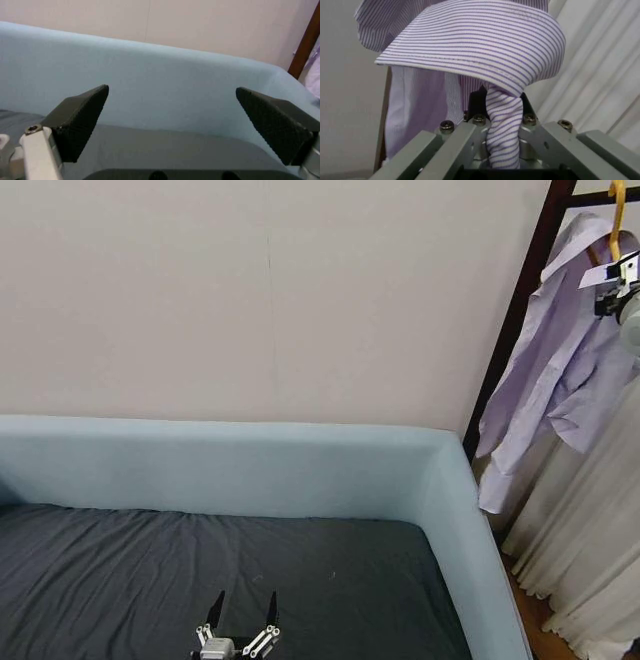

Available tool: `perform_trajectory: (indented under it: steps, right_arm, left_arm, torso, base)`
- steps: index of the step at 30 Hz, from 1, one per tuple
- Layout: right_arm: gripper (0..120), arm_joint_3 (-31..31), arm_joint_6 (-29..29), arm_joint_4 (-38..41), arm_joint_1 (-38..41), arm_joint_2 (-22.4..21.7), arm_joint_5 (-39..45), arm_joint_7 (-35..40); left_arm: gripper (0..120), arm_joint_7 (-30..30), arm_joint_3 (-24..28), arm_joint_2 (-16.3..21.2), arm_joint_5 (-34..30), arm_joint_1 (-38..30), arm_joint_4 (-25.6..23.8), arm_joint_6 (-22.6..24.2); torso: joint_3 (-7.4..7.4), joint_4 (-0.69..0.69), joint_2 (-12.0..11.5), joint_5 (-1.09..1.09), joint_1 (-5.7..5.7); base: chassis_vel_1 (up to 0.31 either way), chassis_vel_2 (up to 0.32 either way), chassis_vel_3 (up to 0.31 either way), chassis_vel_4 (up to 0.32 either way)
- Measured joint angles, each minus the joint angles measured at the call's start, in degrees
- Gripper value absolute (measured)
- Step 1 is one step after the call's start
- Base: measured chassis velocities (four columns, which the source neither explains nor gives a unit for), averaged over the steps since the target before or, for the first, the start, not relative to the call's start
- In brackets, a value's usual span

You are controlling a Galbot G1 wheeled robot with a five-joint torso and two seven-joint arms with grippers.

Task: Pick up the clothes from the sofa and hang them on the clothes hanger.

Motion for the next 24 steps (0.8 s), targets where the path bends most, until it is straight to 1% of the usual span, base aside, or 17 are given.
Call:
perform_trajectory:
  steps: [4,7,8,11,12,14,16,17,19,20,24]
  right_arm:
    - [2,-2.2,-0.1,-1.1,2.8,1.4,0.6,0.6]
    - [2,-5.7,-0.2,-3.7,7.0,3.4,1.7,1.7]
    - [2,-5.7,-0.2,-3.7,7.0,3.4,1.7,1.7]
    - [2,-8.4,-0.3,-6.5,10.7,5.5,6.1,4.1]
    - [2,-8.4,-0.3,-6.5,10.7,5.5,6.1,4.1]
    - [2,-8.7,-0.3,-8.7,12.0,7.3,9.1,6.2]
    - [2,-8.5,-0.3,-10.8,12.5,8.7,10.4,7.7]
    - [2,-8.5,-0.3,-10.8,12.5,8.7,10.4,7.7]
    - [2,-7.4,-0.3,-13.3,12.6,10.4,11.1,9.5]
    - [2,-7.4,-0.3,-13.3,12.6,10.4,11.1,9.5]
    - [2,-4.9,-0.3,-16.9,12.4,12.9,12.0,12.5]
  left_arm:
    - [100,0.0,0.0,-0.1,0.3,0.2,0.0,-0.3]
    - [100,0.0,-0.1,-0.2,0.4,0.5,-0.4,-0.4]
    - [100,0.0,-0.1,-0.2,0.4,0.5,-0.4,-0.4]
    - [100,0.0,-0.1,-0.2,0.5,0.9,-0.5,-0.7]
    - [100,0.0,-0.1,-0.2,0.5,0.9,-0.5,-0.7]
    - [100,0.0,-0.2,-0.2,0.7,1.0,-0.5,-0.9]
    - [100,0.0,-0.3,-0.2,0.7,1.0,-0.8,-0.9]
    - [100,0.0,-0.3,-0.2,0.7,1.0,-0.8,-0.9]
    - [100,0.0,-0.4,0.0,0.6,1.2,-1.4,-0.9]
    - [100,0.0,-0.4,0.0,0.6,1.2,-1.4,-0.9]
    - [100,0.0,-0.7,0.4,0.6,1.7,-1.8,-0.9]
  torso:
    - [0.0,0.0,0.0,0.0,0.0]
    - [0.0,0.0,0.0,0.01,0.0]
    - [0.0,0.0,0.0,0.01,0.0]
    - [0.01,0.0,0.0,0.02,0.0]
    - [0.01,0.0,0.0,0.02,0.0]
    - [0.0,0.01,0.0,0.0,0.0]
    - [0.01,0.02,0.0,0.0,0.0]
    - [0.01,0.02,0.0,0.0,0.0]
    - [0.0,0.03,0.0,-0.01,0.0]
    - [0.0,0.03,0.0,-0.01,0.0]
    - [0.0,0.02,0.0,-0.01,0.0]
  base:
    - [0.0,0.0,0.0,0.0]
    - [0.0,0.0,0.0,0.0]
    - [0.0,0.0,0.0,0.0]
    - [0.0,0.0,0.0,0.0]
    - [0.0,0.0,0.0,0.0]
    - [0.0,0.0,0.0,0.0]
    - [0.0,0.0,0.0,0.0]
    - [0.0,0.0,0.0,0.0]
    - [0.0,0.0,0.0,0.0]
    - [0.0,0.0,0.0,0.0]
    - [0.0,0.0,0.0,0.0]
